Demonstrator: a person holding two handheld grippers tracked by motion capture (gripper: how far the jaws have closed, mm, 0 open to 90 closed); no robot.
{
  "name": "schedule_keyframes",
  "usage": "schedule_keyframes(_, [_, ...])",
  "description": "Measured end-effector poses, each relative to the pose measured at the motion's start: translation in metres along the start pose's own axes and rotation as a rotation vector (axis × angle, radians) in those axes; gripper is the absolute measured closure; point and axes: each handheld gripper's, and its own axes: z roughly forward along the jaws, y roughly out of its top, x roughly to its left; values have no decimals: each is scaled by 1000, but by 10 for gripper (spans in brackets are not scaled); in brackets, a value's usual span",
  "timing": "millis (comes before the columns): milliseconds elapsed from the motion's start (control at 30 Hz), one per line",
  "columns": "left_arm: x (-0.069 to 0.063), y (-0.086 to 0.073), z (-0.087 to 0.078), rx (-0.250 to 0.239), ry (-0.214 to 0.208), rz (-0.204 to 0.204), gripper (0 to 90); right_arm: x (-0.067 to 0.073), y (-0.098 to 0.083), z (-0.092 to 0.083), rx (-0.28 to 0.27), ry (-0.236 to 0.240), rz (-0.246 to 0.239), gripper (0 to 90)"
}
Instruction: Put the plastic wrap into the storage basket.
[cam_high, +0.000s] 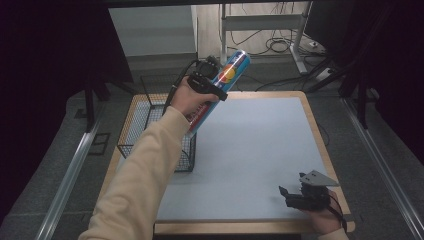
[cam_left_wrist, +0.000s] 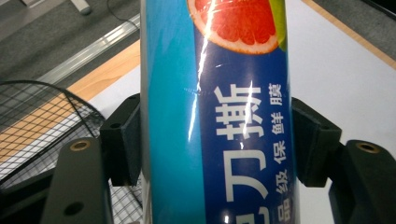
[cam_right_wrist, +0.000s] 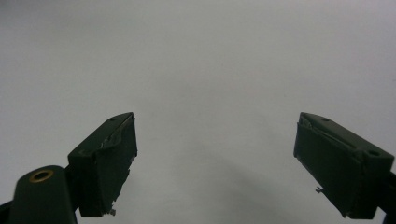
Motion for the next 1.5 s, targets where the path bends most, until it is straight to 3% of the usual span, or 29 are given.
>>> schedule_keyframes(500, [29, -15, -2, 18, 42, -21, 318, 0, 0, 0, 2, -5, -1, 138])
schedule_keyframes(933, [55, -36, 13, 40, 68, -62, 318, 0, -1, 1, 8, -5, -1, 138])
schedule_keyframes(1500, [79, -57, 39, 106, 99, -84, 318, 0, -1, 2, 13, -6, 0, 139])
